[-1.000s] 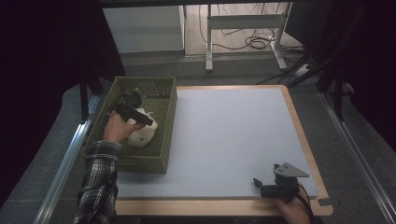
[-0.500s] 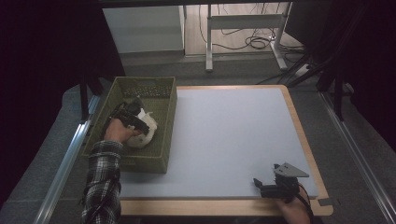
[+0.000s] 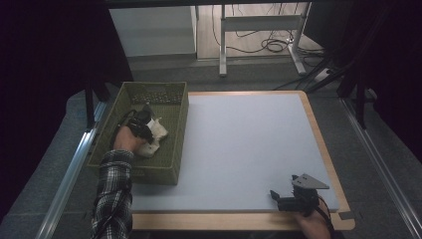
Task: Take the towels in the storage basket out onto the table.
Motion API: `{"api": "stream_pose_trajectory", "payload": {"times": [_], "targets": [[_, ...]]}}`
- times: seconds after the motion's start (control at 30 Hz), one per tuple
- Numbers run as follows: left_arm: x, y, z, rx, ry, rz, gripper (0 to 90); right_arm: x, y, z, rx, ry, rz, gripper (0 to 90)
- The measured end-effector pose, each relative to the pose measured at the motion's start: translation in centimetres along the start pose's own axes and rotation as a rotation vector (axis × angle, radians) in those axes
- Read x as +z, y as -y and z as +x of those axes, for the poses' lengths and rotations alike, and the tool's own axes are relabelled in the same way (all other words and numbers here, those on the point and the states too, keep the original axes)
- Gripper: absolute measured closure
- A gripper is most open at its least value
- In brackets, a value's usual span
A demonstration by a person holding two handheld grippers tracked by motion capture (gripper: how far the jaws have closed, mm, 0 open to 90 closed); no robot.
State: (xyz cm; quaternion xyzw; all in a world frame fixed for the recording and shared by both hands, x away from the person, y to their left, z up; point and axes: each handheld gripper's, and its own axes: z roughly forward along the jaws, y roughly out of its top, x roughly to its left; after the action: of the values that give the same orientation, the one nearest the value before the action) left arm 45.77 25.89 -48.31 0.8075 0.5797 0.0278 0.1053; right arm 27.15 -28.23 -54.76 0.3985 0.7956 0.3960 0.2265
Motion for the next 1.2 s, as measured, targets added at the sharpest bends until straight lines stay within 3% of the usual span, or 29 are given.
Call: {"api": "stream_pose_trajectory", "payload": {"times": [0.2, 0.4, 0.43, 0.9, 1.2], "targets": [[-2.3, 0.9, 0.5, 0.001, 0.04, -0.087, 77.8, 0.0, 0.0, 0.0, 0.0, -0.001, 0.0, 0.5], [-4.3, 1.7, 0.4, 0.014, 0.042, -0.164, 77.8, 0.0, 0.0, 0.0, -0.001, 0.0, 0.0, 0.5], [-5.0, 1.9, 0.3, 0.02, 0.043, -0.199, 77.7, 0.0, 0.0, 0.0, 0.0, 0.0, 0.0, 0.5], [-9.0, 2.9, -0.6, 0.099, 0.001, -0.347, 77.5, 0.0, 0.0, 0.0, -0.001, 0.0, 0.001, 0.5], [-11.2, 3.4, -1.0, 0.104, -0.007, -0.433, 77.5, 0.0, 0.0, 0.0, -0.001, 0.0, 0.001, 0.4]]}}
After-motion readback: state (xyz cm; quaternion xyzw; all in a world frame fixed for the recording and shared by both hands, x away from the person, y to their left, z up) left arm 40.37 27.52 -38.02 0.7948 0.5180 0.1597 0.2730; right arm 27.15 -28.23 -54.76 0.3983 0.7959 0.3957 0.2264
